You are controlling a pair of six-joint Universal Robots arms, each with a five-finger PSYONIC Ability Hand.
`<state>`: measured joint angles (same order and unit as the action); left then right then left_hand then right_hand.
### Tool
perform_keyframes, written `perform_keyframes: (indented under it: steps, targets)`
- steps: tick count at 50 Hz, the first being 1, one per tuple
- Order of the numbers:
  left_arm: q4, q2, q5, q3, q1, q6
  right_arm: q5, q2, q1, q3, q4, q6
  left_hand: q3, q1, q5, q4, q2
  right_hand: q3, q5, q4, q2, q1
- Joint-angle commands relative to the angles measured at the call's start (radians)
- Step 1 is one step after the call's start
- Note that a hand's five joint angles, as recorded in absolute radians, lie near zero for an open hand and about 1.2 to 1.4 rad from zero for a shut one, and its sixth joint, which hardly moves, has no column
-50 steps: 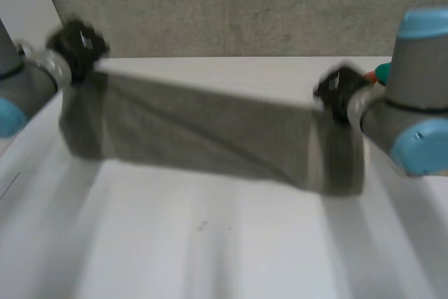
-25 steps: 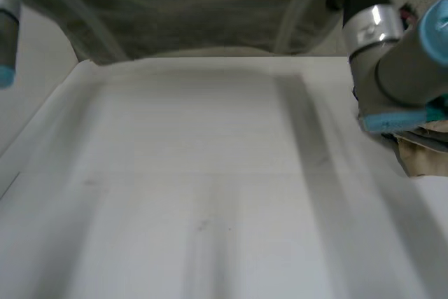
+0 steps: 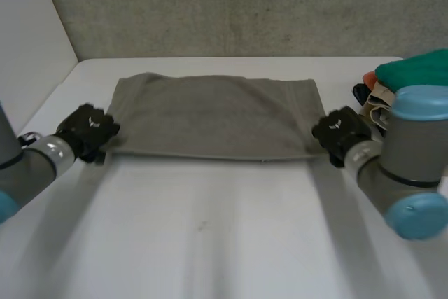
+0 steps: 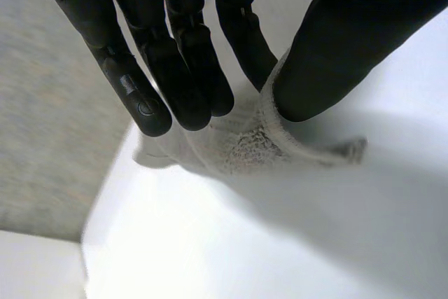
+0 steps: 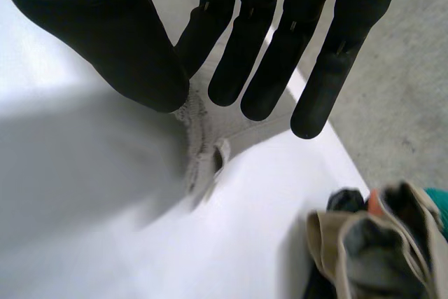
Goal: Fold the laundry.
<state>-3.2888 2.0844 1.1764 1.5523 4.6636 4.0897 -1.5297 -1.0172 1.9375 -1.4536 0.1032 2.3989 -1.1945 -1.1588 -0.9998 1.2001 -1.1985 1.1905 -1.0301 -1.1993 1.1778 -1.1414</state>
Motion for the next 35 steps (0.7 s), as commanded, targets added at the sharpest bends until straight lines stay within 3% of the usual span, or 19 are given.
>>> perform_keyframes:
  steps: [1, 3, 5, 8, 11, 17, 26, 35]
  targets:
    - [0.418, -0.164, 0.080, 0.089, 0.032, 0.119, 0.025, -0.205, -0.060, -0.163, -0.354, -0.245, -0.202, -0.237, -0.222, 0.196, -0.198, 0.206, -0.192, -0.197, 0.218, -0.255]
    - [0.601, -0.196, 0.097, 0.097, 0.038, 0.149, 0.033, -0.256, -0.075, -0.229, -0.500, -0.335, -0.202, -0.237, -0.222, 0.196, -0.198, 0.206, -0.192, -0.197, 0.218, -0.255]
    - [0.755, -0.214, 0.097, 0.095, 0.046, 0.190, 0.063, -0.297, -0.092, -0.270, -0.533, -0.413, -0.202, -0.237, -0.222, 0.196, -0.198, 0.206, -0.192, -0.197, 0.218, -0.255]
    - [0.815, -0.222, 0.072, 0.074, 0.055, 0.254, 0.104, -0.322, -0.104, -0.284, -0.455, -0.445, -0.202, -0.237, -0.222, 0.196, -0.198, 0.206, -0.192, -0.197, 0.218, -0.255]
    - [0.772, -0.218, 0.062, 0.028, 0.044, 0.271, 0.111, -0.308, -0.104, -0.269, -0.390, -0.423, -0.202, -0.237, -0.222, 0.196, -0.198, 0.206, -0.192, -0.197, 0.218, -0.255]
    - [0.611, -0.124, 0.095, -0.133, -0.032, 0.196, 0.085, -0.195, -0.074, -0.170, -0.280, -0.316, -0.202, -0.237, -0.222, 0.196, -0.198, 0.206, -0.192, -0.197, 0.218, -0.255]
    - [0.382, 0.129, 0.236, -0.464, -0.135, 0.063, 0.000, 0.035, -0.032, 0.085, 0.030, -0.135, -0.202, -0.237, -0.222, 0.196, -0.198, 0.206, -0.192, -0.197, 0.218, -0.255]
    - [0.345, 0.357, 0.344, -0.800, -0.184, 0.015, -0.046, 0.273, -0.003, 0.376, 0.216, -0.127, -0.202, -0.237, -0.222, 0.196, -0.198, 0.206, -0.192, -0.197, 0.218, -0.255]
